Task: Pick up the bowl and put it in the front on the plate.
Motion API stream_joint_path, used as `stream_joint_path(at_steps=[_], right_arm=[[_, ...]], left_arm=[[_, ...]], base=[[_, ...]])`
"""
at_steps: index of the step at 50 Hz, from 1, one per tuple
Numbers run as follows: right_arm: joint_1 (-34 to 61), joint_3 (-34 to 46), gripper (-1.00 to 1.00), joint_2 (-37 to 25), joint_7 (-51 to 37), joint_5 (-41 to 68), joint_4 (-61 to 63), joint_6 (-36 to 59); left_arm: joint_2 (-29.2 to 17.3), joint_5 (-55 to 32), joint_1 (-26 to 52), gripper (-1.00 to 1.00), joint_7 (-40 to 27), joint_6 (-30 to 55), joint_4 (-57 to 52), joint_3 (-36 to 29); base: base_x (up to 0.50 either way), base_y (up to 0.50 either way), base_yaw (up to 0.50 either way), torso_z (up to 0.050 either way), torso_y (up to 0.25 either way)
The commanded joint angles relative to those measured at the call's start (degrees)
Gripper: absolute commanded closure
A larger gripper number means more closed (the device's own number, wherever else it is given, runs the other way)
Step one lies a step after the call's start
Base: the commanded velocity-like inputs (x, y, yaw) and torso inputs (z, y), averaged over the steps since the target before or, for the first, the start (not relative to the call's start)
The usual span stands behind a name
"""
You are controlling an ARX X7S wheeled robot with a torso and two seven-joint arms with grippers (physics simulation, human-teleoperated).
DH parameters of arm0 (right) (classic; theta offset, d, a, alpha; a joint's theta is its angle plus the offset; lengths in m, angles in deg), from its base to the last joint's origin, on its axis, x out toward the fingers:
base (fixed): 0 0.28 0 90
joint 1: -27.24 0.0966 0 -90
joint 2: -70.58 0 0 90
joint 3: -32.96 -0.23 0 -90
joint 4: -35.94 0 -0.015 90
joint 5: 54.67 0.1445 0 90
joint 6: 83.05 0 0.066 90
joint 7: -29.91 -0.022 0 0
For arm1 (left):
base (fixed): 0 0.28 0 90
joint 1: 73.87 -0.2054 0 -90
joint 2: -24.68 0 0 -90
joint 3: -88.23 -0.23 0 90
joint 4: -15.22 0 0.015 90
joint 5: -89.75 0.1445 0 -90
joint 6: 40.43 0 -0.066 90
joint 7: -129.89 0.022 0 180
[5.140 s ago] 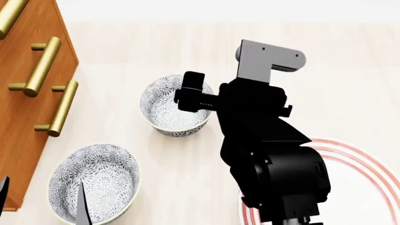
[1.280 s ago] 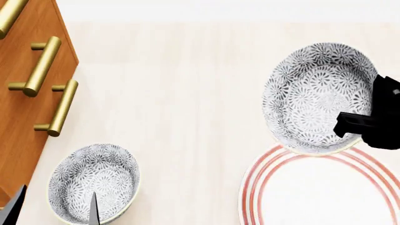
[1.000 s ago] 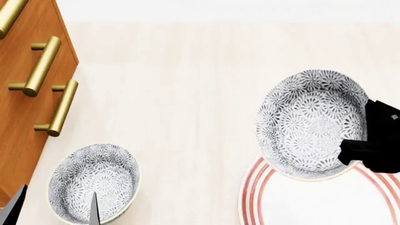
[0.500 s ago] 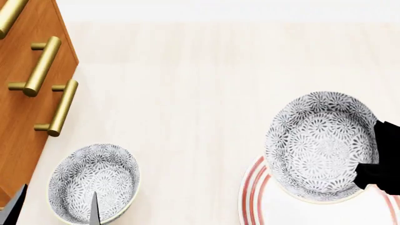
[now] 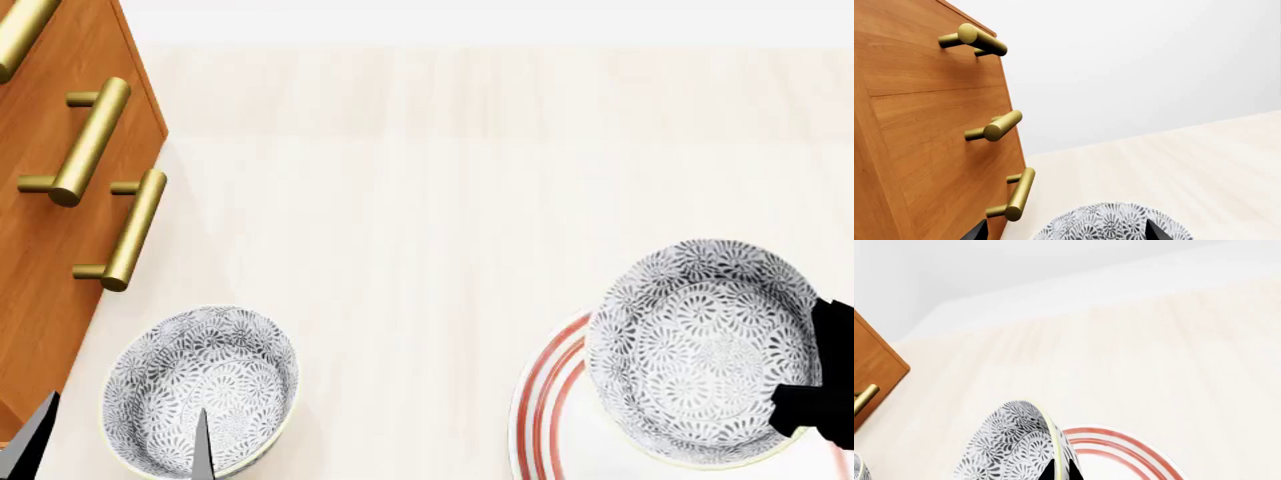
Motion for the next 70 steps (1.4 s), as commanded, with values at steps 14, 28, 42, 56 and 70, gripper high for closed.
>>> stream_joint_path(at_steps=[14,28,42,56,70], right_arm=[[-0.88,0.33,1.00,1.88,2.55,-3.30,-0.13,-0.91],[-0.89,1.47,1.00,2.59,2.97,-5.19,-1.43,-1.76],[-0.98,3.67,1.00,3.97,3.98,-7.61,-2.76,-2.77],[-1.11,6.08,1.00,5.23,5.22,-11.43,-5.71,-4.40],[-3.40,7.81,1.00,6.18,6.45,-13.70,-7.12,-5.26]], left_arm=[[0.49,0.52,0.06,-1.00,0.46,-0.10,0.76,0.38],[0.35,0.24,0.28,-1.00,0.09,-0.08,1.04,0.41],[0.24,-0.14,0.31,-1.00,0.05,-0.11,1.29,0.09],[0.06,-0.31,0.34,-1.00,-0.04,-0.26,1.50,-0.25],[-0.12,-0.59,0.36,-1.00,-0.09,-0.25,1.53,-0.55]], base=[[0.00,0.00,0.00,0.000,0.000],[0.00,0.00,0.00,0.000,0.000],[0.00,0.00,0.00,0.000,0.000],[0.00,0.00,0.00,0.000,0.000],[0.00,0.00,0.00,0.000,0.000]])
